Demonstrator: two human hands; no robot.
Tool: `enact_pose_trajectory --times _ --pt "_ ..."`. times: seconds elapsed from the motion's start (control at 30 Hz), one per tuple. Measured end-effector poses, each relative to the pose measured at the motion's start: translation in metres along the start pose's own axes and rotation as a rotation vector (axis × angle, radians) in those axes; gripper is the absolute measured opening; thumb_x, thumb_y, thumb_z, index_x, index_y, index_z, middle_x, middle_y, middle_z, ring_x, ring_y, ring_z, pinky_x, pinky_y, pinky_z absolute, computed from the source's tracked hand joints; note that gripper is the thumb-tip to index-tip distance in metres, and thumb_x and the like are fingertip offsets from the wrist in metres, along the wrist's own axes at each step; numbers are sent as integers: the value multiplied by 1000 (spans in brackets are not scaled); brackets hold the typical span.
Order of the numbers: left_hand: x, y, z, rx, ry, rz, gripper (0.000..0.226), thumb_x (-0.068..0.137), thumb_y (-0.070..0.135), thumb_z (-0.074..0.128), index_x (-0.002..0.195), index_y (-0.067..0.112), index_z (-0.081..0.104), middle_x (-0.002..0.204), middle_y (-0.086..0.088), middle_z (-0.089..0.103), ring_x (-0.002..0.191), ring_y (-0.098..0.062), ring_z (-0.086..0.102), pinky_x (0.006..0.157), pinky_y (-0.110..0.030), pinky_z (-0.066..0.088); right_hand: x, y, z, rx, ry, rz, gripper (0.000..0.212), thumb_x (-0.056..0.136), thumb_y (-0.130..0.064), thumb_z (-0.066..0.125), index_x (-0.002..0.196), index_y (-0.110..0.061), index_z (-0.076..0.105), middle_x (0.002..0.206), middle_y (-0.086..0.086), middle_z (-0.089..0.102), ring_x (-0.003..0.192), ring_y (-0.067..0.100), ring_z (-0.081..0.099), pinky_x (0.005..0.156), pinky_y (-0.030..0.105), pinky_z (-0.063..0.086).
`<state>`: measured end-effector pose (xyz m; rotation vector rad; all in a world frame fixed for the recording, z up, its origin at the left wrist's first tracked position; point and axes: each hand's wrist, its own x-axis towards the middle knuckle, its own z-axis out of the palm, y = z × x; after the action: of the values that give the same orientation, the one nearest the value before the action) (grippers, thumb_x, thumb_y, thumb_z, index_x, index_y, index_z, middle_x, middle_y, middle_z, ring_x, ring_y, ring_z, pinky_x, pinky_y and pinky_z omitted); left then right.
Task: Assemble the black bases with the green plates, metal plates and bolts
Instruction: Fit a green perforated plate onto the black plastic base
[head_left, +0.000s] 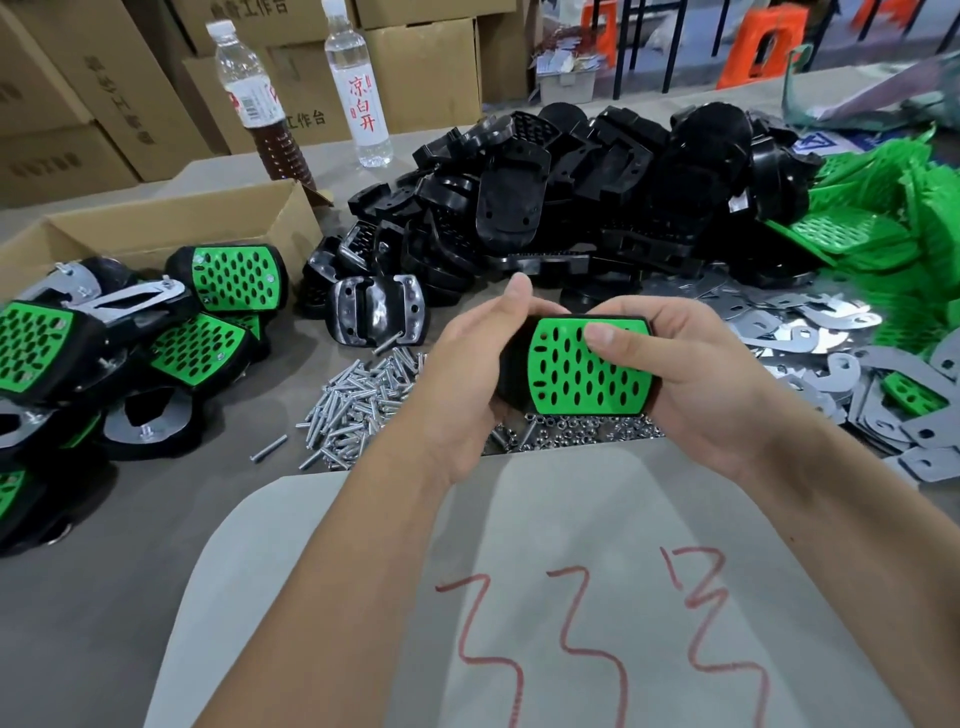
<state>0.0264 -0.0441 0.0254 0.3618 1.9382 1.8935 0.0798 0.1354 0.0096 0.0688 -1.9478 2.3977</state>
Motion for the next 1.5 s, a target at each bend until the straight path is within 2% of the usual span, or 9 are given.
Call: enact_pose_trajectory --times 0.3,0.47,0.53,0.7,0.97,1.17,1.3,1.4,1.5 --pt "3 -2 21 -162 223 12 45 106 47 54 71 23 70 72 0 69 65 -15 66 56 -33 56 -1 -4 6 -15 -82 6 7 87 -23 72 88 -18 76 87 12 70 81 23 68 72 40 59" --pt "8 -8 30 -315 379 5 33 109 39 49 99 9 61 90 -9 66 87 -23 62 86 -45 55 2 11 20 -920 408 -354 50 83 -48 79 122 -21 63 118 -3 58 115 18 55 97 36 49" --pt "8 -7 30 -333 375 9 32 110 37 49 105 7 59 87 -5 66 88 -22 63 91 -48 56 0 12 24 -976 371 -370 58 79 -60 75 117 -18 65 114 -4 57 110 18 54 90 34 49" --pt "11 -11 22 -334 376 -6 46 110 36 50 120 -9 55 103 -16 68 94 -23 63 96 -48 56 3 13 20 -1038 470 -579 25 100 -24 64 83 -8 74 74 1 67 70 22 66 65 36 49" --pt "11 -11 -3 -525 336 -85 43 108 40 52 129 4 63 113 -13 78 104 -30 76 73 -39 65 8 -14 -19 615 665 -169 21 106 -25 59 91 -12 64 69 -2 71 63 10 70 64 25 59" --pt "13 -14 -5 -495 265 -36 51 97 55 56 107 7 70 113 -14 77 108 -32 74 94 -53 61 4 -18 -7 847 451 -117 30 107 -18 53 114 10 62 102 22 77 100 39 77 83 48 64" --pt "11 -15 -5 -444 221 -10 51 79 61 66 95 13 67 100 -8 76 97 -24 73 96 -49 61 4 -14 -7 871 347 -49 32 103 -28 60 119 -3 49 98 18 71 77 25 69 75 41 62" --pt "10 -18 -6 -409 165 13 34 84 39 77 102 12 65 97 -5 73 90 -20 72 90 -46 63 3 -11 -11 746 226 7 58 89 -60 64 109 -7 49 97 11 56 75 18 49 70 27 42" --pt "11 -20 -7 -422 166 31 12 85 8 69 95 15 69 94 -4 72 81 -17 71 69 -36 62 5 -7 -13 637 133 -15 30 94 -40 68 96 -11 62 101 11 55 81 19 50 74 26 42"
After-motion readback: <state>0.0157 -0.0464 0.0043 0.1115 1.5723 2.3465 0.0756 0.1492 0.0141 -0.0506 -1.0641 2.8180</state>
